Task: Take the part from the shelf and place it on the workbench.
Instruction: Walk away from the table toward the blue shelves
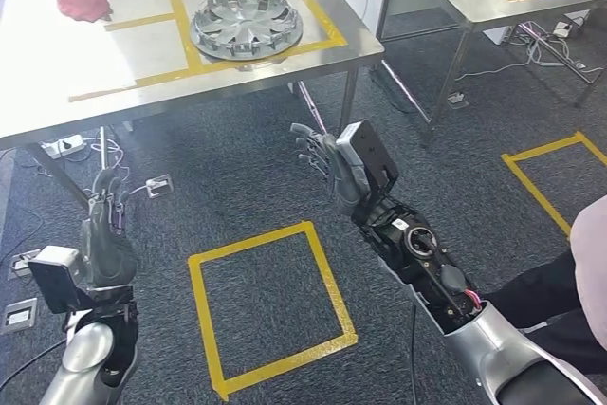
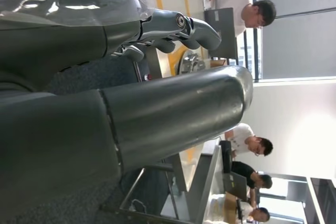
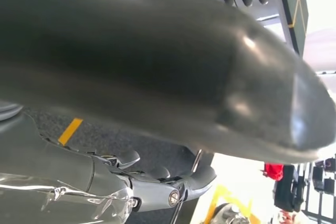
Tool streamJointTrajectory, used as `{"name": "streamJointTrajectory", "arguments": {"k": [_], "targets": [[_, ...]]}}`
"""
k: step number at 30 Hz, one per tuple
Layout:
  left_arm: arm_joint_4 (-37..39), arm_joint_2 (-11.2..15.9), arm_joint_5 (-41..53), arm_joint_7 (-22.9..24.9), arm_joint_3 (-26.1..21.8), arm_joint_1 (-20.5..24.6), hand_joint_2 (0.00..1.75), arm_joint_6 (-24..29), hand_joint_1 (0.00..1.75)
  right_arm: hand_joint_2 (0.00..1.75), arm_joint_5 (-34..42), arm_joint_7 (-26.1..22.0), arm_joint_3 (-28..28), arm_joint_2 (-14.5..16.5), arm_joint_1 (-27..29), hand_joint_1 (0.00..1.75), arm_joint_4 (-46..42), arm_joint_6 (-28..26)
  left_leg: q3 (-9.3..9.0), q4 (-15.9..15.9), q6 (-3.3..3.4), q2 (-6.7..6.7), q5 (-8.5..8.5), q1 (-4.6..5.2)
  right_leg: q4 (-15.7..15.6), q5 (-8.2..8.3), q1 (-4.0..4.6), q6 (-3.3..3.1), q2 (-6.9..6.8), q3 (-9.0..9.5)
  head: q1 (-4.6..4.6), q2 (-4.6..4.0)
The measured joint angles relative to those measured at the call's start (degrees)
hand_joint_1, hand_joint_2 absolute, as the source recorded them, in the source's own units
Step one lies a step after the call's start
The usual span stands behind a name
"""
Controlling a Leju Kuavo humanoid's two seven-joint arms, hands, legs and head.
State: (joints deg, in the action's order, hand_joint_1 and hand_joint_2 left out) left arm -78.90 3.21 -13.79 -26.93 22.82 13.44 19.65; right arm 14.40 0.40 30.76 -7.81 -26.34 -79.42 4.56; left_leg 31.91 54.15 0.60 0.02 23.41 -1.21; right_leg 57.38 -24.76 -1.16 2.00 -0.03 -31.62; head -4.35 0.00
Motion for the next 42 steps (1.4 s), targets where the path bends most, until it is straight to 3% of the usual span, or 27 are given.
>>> {"name": "streamJointTrajectory", "arguments": {"k": [2, 5, 10, 13, 17, 19, 21, 23, 24, 25, 26, 28, 30, 31, 33, 35, 36, 39, 40, 41, 42], "targets": [[0.00, 0.02, -0.06, -0.07, 0.00, -0.03, 0.00, 0.07, 0.00, 0.00, 0.02, -0.05, 0.03, 0.00, 0.12, 0.00, 0.00, -0.05, 0.53, 0.30, -0.38, -0.08, 0.04, 0.26, -3.10, 0.32, 0.09, -0.19, 0.10, 1.13, 0.05, 0.00], [0.00, 0.04, -0.16, -0.17, 0.02, -0.11, 0.00, 0.17, 0.00, 0.00, 0.49, -0.18, 0.03, -0.08, 0.53, 0.00, -0.01, 0.01, 0.83, 0.33, 0.26, -0.03, -0.07, 0.36, -3.36, 0.34, 0.14, -0.41, 0.20, 0.84, 0.96, 0.00], [0.00, 0.03, -0.28, -0.21, 0.02, -0.09, 0.00, 0.22, 0.00, 0.00, 1.28, -0.31, 0.14, -0.16, 0.70, 0.00, 0.00, 0.21, 0.53, -0.49, -0.51, 0.09, -0.67, 0.27, -3.35, 0.48, 0.27, -0.89, 0.33, 0.68, 2.10, 0.00], [0.00, 0.04, -0.29, -0.22, 0.02, -0.09, 0.00, 0.22, 0.00, 0.00, 1.71, -0.33, 0.18, -0.16, 0.73, 0.00, 0.01, 0.25, 0.66, -0.34, -0.56, 0.06, -0.59, 0.32, -3.37, 0.53, 0.11, -1.04, 0.28, 0.65, 2.54, 0.00], [-0.01, 0.05, -0.28, -0.23, 0.02, -0.07, 0.00, 0.22, 0.00, 0.00, 2.03, -0.33, 0.27, -0.16, 0.76, 0.00, 0.00, 0.28, 0.80, -0.16, -0.18, 0.07, -0.41, 0.47, -3.59, 0.62, 0.04, -0.78, 0.31, 0.70, 2.99, 0.00], [-0.09, -0.02, -0.26, -0.25, 0.02, -0.07, 0.00, 0.22, 0.00, 0.00, 2.08, -0.30, 0.27, -0.18, 0.74, 0.00, -0.10, 0.20, 0.13, -1.25, -0.01, 0.36, -0.80, 0.03, -3.33, 0.25, 0.10, -0.42, 0.37, 0.59, 2.89, 0.00], [-0.17, -0.10, -0.22, -0.28, 0.01, -0.02, 0.00, 0.23, 0.00, 0.00, 2.14, -0.24, 0.25, -0.24, 0.68, 0.00, -0.23, 0.12, -0.65, -2.31, 0.20, 0.88, -1.13, -0.39, 0.89, -2.05, 0.14, -0.05, 0.39, -1.44, 2.40, 0.00], [-0.17, -0.16, -0.20, -0.27, 0.01, -0.04, 0.00, 0.23, 0.00, 0.00, 2.39, -0.14, 0.32, -0.30, 0.86, 0.00, -0.28, 0.07, -0.86, -2.40, 0.38, 1.37, -0.98, -0.29, 9.05, -5.37, 0.02, 0.38, 0.37, -5.60, 1.87, 0.00], [-0.17, -0.20, -0.20, -0.25, 0.01, -0.12, 0.00, 0.23, 0.00, 0.00, 2.56, -0.08, 0.39, -0.32, 1.06, 0.00, -0.28, 0.05, -0.91, -2.36, 0.38, 1.57, -0.85, -0.30, 12.24, -6.17, -0.09, 0.63, 0.34, -7.35, 1.69, 0.00], [-0.17, -0.23, -0.20, -0.22, 0.02, -0.18, 0.00, 0.22, 0.00, 0.00, 2.69, -0.01, 0.46, -0.32, 1.26, 0.00, -0.29, 0.04, -1.00, -2.29, 0.29, 1.76, -0.69, -0.34, 13.35, -5.84, -0.24, 0.86, 0.28, -8.16, 1.52, 0.00], [-0.17, -0.25, -0.20, -0.20, 0.02, -0.21, 0.00, 0.21, 0.00, 0.00, 2.76, 0.03, 0.51, -0.33, 1.39, 0.00, -0.30, 0.04, -1.14, -2.14, 0.09, 1.94, -0.48, -0.43, 11.99, -4.32, -0.43, 1.07, 0.11, -7.76, 1.31, 0.00], [-0.17, -0.25, -0.20, -0.18, 0.01, -0.22, 0.00, 0.17, 0.00, 0.00, 2.78, 0.09, 0.53, -0.34, 1.41, 0.00, -0.31, 0.03, -1.52, -1.52, -0.56, 2.35, 0.28, -0.59, 4.21, 0.08, -0.68, 1.47, -1.34, -4.36, 0.72, 0.00], [-0.20, -0.25, -0.20, -0.15, 0.00, -0.20, 0.00, 0.14, 0.00, 0.00, 2.78, 0.11, 0.60, -0.34, 1.33, 0.00, -0.38, 0.03, -1.52, -0.61, -1.36, 2.80, 1.03, -0.31, -1.63, 1.90, -0.43, 1.08, -2.84, -1.62, 0.22, 0.00], [-0.23, -0.24, -0.20, -0.15, 0.01, -0.19, 0.00, 0.13, 0.00, 0.00, 2.79, 0.13, 0.67, -0.34, 1.33, 0.00, -0.43, 0.03, -1.40, -0.34, -1.68, 3.13, 1.20, -0.09, -2.27, 1.59, -0.22, 0.62, -3.03, -1.32, 0.33, 0.00], [-0.32, -0.25, -0.14, -0.11, 0.02, -0.18, 0.00, 0.11, 0.00, 0.00, 2.91, 0.19, 0.80, -0.36, 1.37, 0.00, -0.52, 0.02, -1.26, -0.09, -2.18, 4.01, 1.44, -0.01, -2.12, 1.48, -0.16, -0.51, -2.03, -1.48, 0.87, 0.00], [-0.46, -0.22, -0.09, -0.05, 0.01, -0.14, 0.00, 0.09, 0.00, 0.00, 3.01, 0.23, 0.80, -0.40, 1.29, 0.00, -0.68, 0.01, -0.61, 1.82, -2.56, 3.42, 2.92, -0.28, -2.16, 1.55, -0.26, -1.29, -0.90, -1.53, 1.38, 0.00], [-0.54, -0.18, -0.08, -0.03, 0.01, -0.12, 0.00, 0.09, 0.00, 0.00, 3.02, 0.26, 0.80, -0.42, 1.23, 0.00, -0.79, 0.02, 0.66, 4.58, -2.66, 2.55, 4.43, -0.36, -2.22, 1.59, -0.34, -1.62, -0.37, -1.47, 1.69, 0.00], [-0.59, -0.10, -0.07, 0.03, 0.01, -0.27, 0.00, 0.09, 0.00, 0.00, 3.02, 0.29, 0.92, -0.42, 1.33, 0.00, -0.95, 0.08, 7.46, 17.01, -2.56, 0.58, 8.97, -0.29, -2.23, 1.56, -0.21, -2.08, 1.26, -1.47, 2.84, 0.00], [-0.59, -0.08, -0.07, 0.05, 0.02, -0.35, 0.00, 0.09, 0.00, 0.00, 3.02, 0.31, 0.95, -0.42, 1.39, 0.00, -0.95, 0.07, 8.90, 18.88, -2.43, 0.42, 8.88, -0.27, -2.23, 1.53, -0.12, -2.11, 1.88, -1.43, 3.03, 0.00], [-0.59, -0.06, -0.08, 0.06, 0.01, -0.39, 0.00, 0.09, 0.00, 0.00, 3.02, 0.31, 0.96, -0.42, 1.42, 0.00, -0.95, 0.07, 9.18, 18.30, -2.20, 0.31, 7.60, -0.27, -2.23, 1.52, -0.04, -2.12, 2.53, -1.35, 3.10, 0.00], [-0.60, -0.03, -0.08, 0.07, 0.01, -0.40, 0.00, 0.09, 0.00, 0.00, 3.02, 0.31, 0.97, -0.42, 1.41, 0.00, -0.95, 0.06, 8.22, 15.33, -1.89, 0.07, 5.38, -0.26, -2.23, 1.51, 0.01, -2.11, 3.17, -1.23, 3.15, 0.00]]}}
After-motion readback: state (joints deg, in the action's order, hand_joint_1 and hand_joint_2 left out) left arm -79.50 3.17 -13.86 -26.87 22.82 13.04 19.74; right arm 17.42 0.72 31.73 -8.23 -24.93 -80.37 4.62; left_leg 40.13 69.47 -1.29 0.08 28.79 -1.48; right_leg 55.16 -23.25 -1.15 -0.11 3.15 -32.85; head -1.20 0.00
